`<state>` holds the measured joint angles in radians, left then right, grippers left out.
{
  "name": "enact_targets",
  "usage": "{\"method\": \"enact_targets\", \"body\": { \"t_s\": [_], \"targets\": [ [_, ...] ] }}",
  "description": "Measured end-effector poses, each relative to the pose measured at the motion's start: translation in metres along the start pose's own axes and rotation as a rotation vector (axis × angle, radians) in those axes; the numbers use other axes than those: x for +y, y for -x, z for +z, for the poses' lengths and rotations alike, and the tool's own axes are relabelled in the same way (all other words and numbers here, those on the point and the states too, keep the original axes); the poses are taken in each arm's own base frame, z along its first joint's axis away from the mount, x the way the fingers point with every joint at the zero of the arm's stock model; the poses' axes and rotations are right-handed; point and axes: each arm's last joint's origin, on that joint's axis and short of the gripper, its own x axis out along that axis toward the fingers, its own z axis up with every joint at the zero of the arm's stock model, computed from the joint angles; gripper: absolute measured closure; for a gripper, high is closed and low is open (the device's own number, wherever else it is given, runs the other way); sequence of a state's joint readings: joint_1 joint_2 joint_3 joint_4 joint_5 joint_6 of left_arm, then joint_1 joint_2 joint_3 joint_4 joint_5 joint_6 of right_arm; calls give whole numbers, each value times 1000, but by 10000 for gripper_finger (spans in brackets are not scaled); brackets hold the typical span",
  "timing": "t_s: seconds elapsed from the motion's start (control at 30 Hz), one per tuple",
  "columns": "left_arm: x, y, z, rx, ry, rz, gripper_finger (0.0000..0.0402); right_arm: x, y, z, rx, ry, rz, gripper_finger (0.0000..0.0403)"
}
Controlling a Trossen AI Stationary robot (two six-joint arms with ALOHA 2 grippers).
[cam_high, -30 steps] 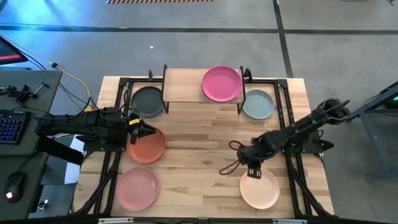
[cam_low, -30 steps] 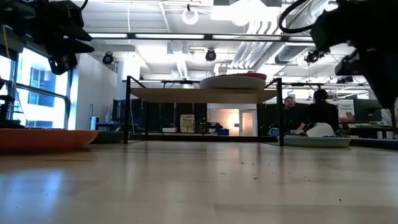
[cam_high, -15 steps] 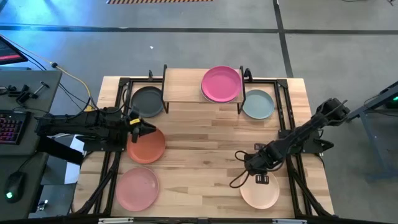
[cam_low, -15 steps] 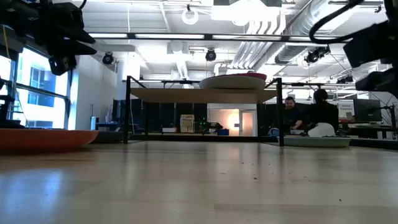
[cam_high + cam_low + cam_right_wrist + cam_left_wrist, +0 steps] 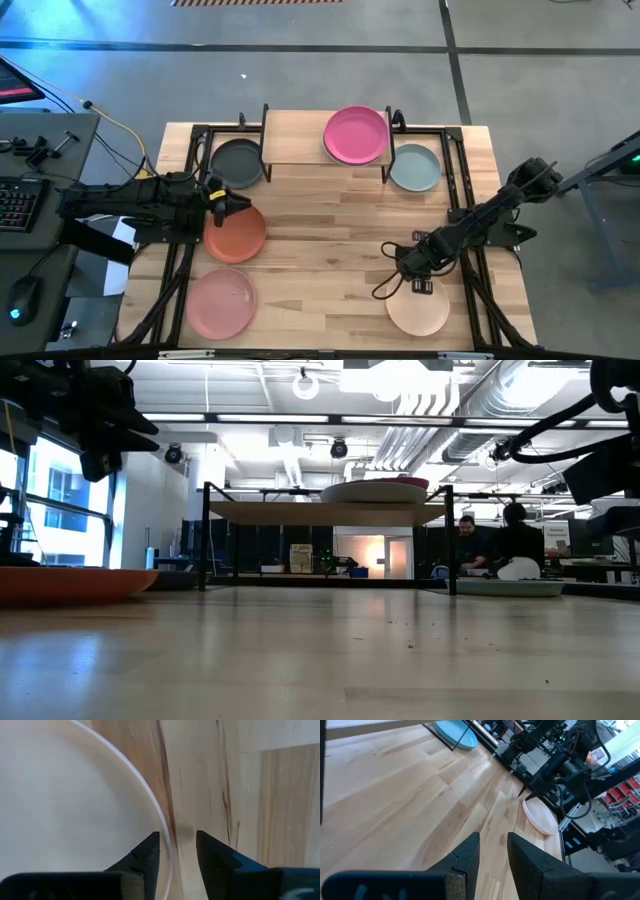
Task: Place and stack plates onto a shelf
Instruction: Stack the light orange plate on top of the pink plate on the shelf
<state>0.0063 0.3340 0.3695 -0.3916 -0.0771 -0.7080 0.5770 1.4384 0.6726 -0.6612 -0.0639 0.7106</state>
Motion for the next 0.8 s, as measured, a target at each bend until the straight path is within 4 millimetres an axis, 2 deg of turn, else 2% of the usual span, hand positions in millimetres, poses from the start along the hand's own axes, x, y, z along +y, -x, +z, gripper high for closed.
{"method": "enact_targets", "body": {
  "t_s": [0.33,0.6,0.8],
  "targets": [
    [1,0,1,-24,7,29,312,-1,0,-1,14,-8,-13,397],
    [1,0,1,-25,15,29,312,-1,2,-2,25,-7,10,402],
    [1,0,1,-25,15,30,312,-3,17,-3,-26,-39,61,403]
  ]
}}
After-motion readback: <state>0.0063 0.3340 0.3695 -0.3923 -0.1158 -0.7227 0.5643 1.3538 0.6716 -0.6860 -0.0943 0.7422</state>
